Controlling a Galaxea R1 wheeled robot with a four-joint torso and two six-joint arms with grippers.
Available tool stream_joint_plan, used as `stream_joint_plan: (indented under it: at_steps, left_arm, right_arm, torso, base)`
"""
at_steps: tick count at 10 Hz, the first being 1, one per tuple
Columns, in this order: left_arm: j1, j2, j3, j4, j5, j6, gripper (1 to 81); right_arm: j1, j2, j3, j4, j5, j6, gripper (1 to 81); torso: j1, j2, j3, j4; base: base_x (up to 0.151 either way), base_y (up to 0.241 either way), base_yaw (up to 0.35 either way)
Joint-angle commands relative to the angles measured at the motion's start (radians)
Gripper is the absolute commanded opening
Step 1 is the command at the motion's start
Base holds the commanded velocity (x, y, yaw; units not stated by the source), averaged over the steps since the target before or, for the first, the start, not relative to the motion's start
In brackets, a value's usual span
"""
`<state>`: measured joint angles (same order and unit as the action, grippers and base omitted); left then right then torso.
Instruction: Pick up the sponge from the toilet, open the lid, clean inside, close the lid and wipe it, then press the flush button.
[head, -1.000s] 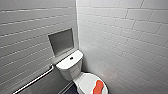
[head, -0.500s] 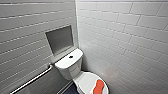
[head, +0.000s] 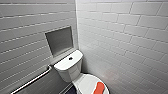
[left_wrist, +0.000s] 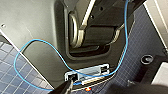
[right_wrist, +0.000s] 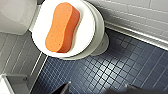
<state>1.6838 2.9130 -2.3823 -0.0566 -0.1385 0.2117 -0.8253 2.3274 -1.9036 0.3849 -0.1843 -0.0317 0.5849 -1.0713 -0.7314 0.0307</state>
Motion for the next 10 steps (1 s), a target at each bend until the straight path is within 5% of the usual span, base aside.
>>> stream_joint_plan:
  at_steps: [1, 7, 8, 10]
  left_arm:
    - [0.014, 0.028, -0.041, -0.008, 0.080, 0.003, 81.1]
    - [0.041, 0.049, -0.049, -0.006, 0.074, 0.005, 81.1]
    - [0.041, 0.049, -0.049, -0.008, 0.076, 0.003, 81.1]
    - [0.040, 0.049, -0.049, -0.008, 0.077, 0.003, 81.1]
  right_arm:
    - [0.155, -0.011, -0.017, 0.025, -0.057, -0.001, 81.1]
    - [0.324, 0.098, -0.047, 0.038, -0.121, -0.001, 81.1]
    - [0.346, 0.124, -0.076, 0.042, -0.153, -0.001, 81.1]
    - [0.381, 0.164, -0.106, 0.042, -0.179, -0.001, 81.1]
  torso:
    - [0.061, -0.095, -0.065, 0.000]
    - [0.203, -0.319, -0.200, 0.000]
    - [0.164, -0.258, -0.224, 0.000]
    - [0.190, -0.295, -0.184, 0.000]
  base:
    - [0.000, 0.000, 0.000]
    - [0.000, 0.000, 0.000]
    - [0.000, 0.000, 0.000]
    - [0.000, 0.000, 0.000]
